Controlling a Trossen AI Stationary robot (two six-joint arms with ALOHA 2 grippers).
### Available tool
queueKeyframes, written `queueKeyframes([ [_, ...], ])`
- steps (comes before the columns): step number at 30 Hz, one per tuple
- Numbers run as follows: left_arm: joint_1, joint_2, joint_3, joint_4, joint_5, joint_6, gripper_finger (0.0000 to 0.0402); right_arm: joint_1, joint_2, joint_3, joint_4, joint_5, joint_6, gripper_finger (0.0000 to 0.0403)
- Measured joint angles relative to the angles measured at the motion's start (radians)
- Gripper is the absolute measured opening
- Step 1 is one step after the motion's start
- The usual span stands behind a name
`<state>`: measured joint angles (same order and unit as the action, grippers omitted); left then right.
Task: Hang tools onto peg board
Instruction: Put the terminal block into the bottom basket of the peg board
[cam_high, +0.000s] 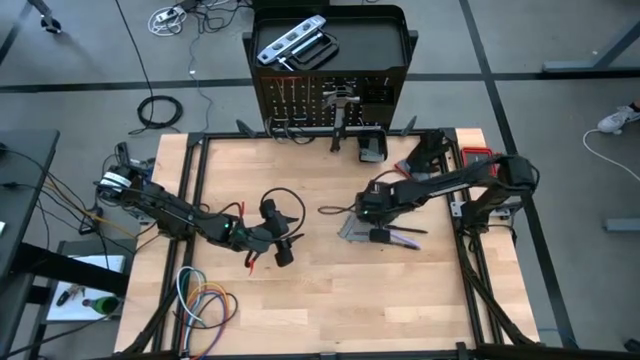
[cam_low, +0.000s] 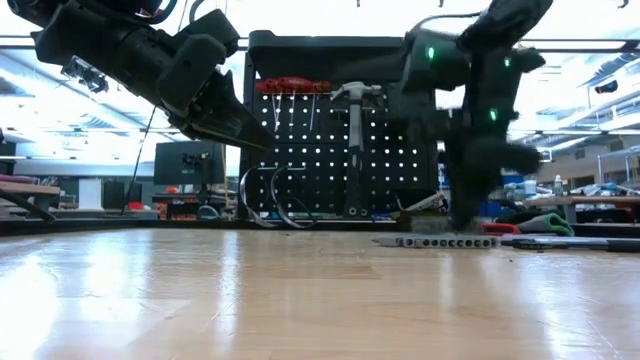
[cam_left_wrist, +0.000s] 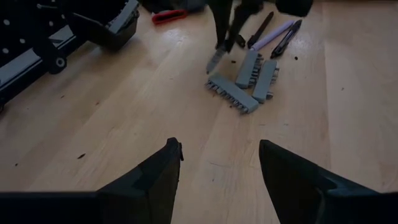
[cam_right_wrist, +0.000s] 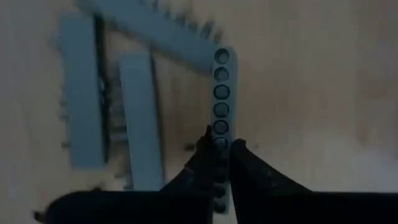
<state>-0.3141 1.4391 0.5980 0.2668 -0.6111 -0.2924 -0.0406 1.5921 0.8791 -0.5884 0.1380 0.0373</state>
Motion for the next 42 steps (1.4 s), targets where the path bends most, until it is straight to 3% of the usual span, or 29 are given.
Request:
queueKeyframes([
  [5,0.0,0.0,0.0,-0.002,0.0,0.0,0.0218,-0.004,-0.116,0.0,-0.015,0.049,0.008,0.0002],
  [9,0.0,0.0,0.0,-0.002,0.001,0.0,0.0218,-0.027,-0.195,0.0,-0.026,0.177,0.016,0.0003],
  [13,0.0,0.0,0.0,-0.002,0.001,0.0,0.0218,-0.075,-0.231,0.0,-0.014,0.086,0.05,0.0005],
  [19,0.0,0.0,0.0,0.0,0.002,0.0,0.0218,-0.11,-0.17,0.0,0.039,0.035,0.209,0.0074],
  [27,0.0,0.0,0.0,0.002,0.002,-0.005,0.0218,-0.143,-0.013,0.0,0.077,0.038,0.626,0.0202],
  [32,0.0,0.0,0.0,0.001,0.003,-0.006,0.0218,-0.169,0.029,0.0,0.049,-0.021,0.689,0.0259],
  [37,0.0,0.0,0.0,-0.001,0.003,-0.006,0.0218,-0.17,0.059,0.002,0.048,-0.046,0.728,0.0291],
  [42,0.0,0.0,0.0,0.0,0.003,-0.002,0.0218,-0.17,0.165,0.014,0.046,-0.076,0.726,0.0272],
])
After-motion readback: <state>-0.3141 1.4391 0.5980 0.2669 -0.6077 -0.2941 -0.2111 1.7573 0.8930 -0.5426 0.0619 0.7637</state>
